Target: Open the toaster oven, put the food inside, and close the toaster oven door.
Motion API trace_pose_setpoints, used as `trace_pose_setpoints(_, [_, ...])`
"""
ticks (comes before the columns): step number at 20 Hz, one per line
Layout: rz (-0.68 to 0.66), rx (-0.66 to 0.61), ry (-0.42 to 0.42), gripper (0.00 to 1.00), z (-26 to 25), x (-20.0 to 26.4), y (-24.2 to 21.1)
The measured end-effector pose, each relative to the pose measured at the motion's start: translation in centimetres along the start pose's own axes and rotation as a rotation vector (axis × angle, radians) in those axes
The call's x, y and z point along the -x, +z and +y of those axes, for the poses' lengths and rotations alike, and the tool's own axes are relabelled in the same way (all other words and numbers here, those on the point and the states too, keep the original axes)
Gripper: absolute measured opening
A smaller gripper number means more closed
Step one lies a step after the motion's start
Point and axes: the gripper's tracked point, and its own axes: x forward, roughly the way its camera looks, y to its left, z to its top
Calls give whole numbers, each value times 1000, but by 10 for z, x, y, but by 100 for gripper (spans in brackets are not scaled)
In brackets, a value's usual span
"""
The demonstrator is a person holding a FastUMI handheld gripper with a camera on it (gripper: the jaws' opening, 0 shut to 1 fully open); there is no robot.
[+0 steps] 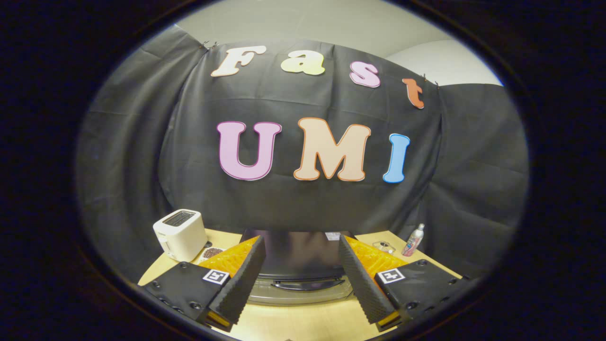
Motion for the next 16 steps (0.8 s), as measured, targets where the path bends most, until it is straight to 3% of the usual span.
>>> trace_pose_setpoints(8, [53, -5, -48, 94, -21, -23, -52])
trace_pose_setpoints(16, [66, -50, 1, 94, -15, -80, -115])
